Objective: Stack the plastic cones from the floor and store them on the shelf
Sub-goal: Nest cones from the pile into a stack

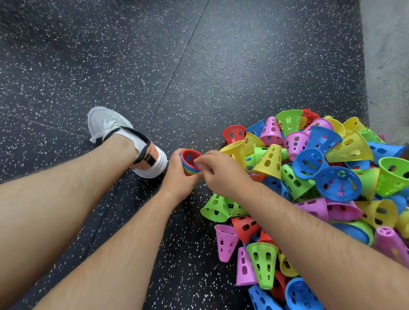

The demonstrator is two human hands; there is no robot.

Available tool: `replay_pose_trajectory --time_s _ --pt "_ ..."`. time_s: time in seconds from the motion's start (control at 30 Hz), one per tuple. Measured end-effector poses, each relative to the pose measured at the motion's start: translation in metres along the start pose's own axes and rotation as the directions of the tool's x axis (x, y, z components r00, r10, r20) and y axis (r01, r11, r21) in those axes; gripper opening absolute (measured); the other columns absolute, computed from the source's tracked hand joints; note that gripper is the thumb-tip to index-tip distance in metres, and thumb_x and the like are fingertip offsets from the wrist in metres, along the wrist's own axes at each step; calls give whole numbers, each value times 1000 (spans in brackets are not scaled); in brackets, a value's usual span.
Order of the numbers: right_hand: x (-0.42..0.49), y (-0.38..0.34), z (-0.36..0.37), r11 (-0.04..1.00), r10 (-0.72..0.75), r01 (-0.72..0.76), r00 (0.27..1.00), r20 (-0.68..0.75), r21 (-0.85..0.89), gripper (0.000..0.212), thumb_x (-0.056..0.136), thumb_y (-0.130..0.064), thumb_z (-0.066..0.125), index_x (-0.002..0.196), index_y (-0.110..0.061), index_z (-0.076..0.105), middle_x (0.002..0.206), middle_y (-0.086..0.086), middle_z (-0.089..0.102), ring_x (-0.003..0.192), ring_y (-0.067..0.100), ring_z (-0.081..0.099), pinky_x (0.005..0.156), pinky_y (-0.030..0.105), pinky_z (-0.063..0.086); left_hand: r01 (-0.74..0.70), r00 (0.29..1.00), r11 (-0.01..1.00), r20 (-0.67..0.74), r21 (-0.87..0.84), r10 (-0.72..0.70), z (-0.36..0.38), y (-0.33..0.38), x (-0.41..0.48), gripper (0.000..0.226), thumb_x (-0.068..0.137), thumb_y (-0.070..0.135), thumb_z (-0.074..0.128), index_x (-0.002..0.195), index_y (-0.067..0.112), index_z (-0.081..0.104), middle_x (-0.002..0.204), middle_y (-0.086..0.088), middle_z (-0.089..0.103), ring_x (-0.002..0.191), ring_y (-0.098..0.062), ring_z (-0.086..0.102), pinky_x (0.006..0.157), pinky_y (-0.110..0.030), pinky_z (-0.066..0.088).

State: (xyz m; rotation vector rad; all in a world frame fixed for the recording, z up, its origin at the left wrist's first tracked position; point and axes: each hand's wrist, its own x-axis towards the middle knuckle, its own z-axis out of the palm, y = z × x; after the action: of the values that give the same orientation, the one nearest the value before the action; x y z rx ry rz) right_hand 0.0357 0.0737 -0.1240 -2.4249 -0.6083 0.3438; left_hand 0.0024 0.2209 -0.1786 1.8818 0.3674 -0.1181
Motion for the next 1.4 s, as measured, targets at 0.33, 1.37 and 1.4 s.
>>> replay_pose_trajectory --time_s 0.33,1.37,1.4 --pt "74 21 -65 847 361 -314 932 30 -429 38 93 -23 49 129 -26 64 132 10 56 127 34 45 101 39 41 -132 991 990 -20 42 133 19 33 32 69 71 30 94 124 27 49 123 2 56 112 -11 58 99 -22 46" --pt "-95 -8 -136 981 94 -59 978 -186 184 17 93 -26 62 107 -22 71 134 -1 50 119 16 55 110 26 36 -190 981 972 -20 134 195 44 156 -71 71 55 42 82 119 28 57 112 1 67 91 3 65 85 -20 53" --pt "-102 -13 -141 977 100 -64 980 -172 202 20 90 -29 61 106 -24 70 127 -4 55 114 13 56 108 32 41 -194 980 970 -14 143 198 44 161 -80 69 57 34 83 120 22 57 112 1 66 87 10 62 79 -11 49"
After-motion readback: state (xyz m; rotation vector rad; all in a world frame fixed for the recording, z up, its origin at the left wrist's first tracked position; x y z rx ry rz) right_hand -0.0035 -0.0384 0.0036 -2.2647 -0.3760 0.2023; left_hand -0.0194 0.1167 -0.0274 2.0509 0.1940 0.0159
